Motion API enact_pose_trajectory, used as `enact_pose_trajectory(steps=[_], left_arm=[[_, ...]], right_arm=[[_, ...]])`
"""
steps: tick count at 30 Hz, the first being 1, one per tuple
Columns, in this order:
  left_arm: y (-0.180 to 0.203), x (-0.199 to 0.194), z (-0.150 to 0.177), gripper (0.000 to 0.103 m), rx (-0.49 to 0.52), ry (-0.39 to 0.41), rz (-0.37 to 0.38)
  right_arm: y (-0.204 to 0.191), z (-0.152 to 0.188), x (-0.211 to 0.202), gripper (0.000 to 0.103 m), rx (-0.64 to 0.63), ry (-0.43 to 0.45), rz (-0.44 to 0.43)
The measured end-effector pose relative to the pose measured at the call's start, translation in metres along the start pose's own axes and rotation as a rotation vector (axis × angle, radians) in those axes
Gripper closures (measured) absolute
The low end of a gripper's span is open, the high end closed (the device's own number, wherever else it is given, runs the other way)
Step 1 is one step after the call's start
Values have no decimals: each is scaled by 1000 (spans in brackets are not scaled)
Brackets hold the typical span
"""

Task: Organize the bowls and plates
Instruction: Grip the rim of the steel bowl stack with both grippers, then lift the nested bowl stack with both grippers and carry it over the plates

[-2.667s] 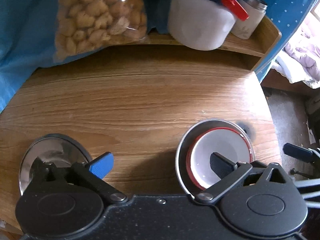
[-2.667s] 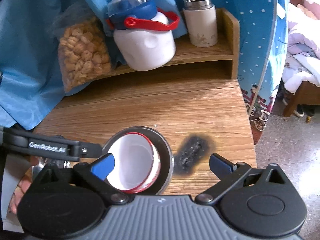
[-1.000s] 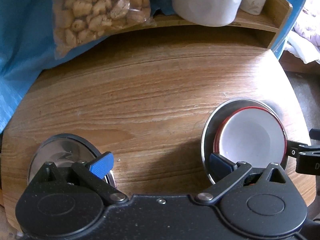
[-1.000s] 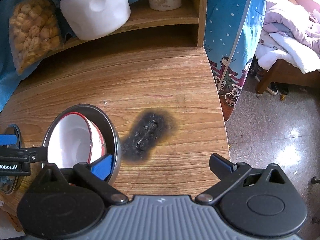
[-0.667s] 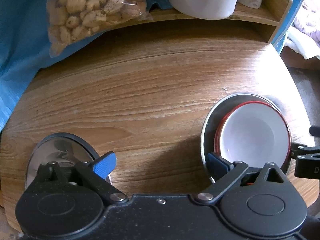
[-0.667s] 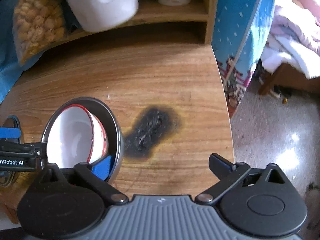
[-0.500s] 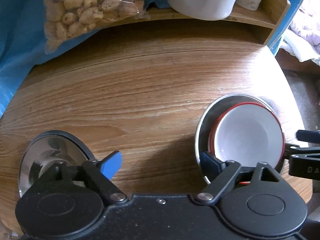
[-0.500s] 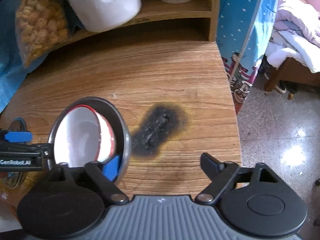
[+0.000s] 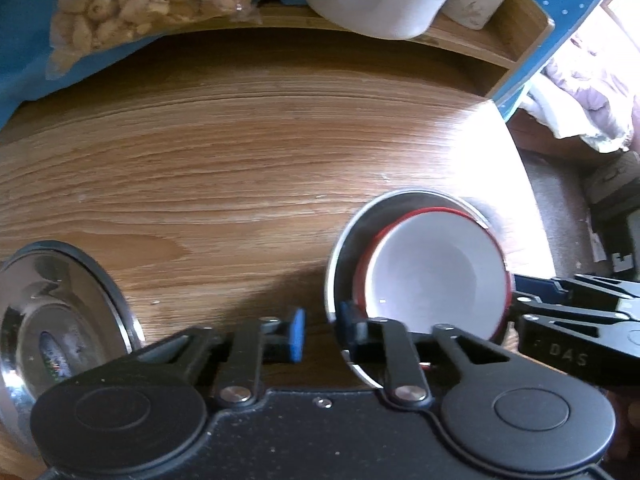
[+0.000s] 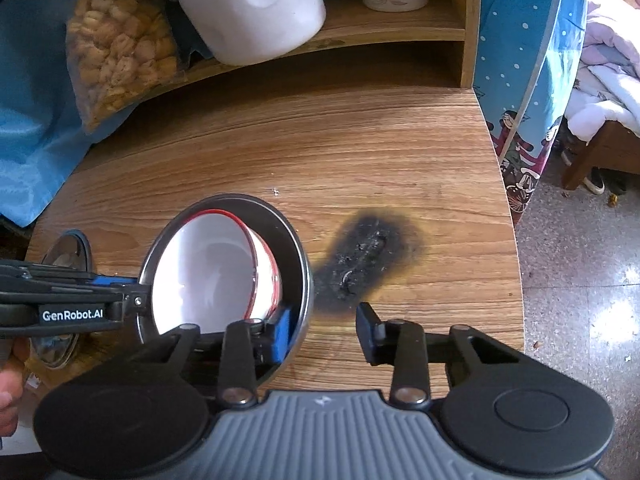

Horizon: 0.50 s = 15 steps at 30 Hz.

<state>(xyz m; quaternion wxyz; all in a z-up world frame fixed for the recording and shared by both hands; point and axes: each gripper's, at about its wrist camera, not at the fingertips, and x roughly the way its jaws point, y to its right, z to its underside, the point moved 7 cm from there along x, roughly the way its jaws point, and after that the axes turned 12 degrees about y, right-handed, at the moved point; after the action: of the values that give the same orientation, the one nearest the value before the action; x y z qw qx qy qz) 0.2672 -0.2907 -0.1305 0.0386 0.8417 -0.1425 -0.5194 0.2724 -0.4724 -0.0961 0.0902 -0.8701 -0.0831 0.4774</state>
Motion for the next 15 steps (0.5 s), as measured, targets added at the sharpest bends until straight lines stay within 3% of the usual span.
enact_pose_trajectory(steps=[6,12,15], left_arm=[[5,0,1,93,10,1,1],[3,2,-1,94,-1,-29,-7],[5,3,-1,94,11,-31,-10]], right_arm=[[-3,-1,0,75,8,-4,-7],[2,-1,4,75,81,-27,-15],[1,0,4,84,101,-27,-31]])
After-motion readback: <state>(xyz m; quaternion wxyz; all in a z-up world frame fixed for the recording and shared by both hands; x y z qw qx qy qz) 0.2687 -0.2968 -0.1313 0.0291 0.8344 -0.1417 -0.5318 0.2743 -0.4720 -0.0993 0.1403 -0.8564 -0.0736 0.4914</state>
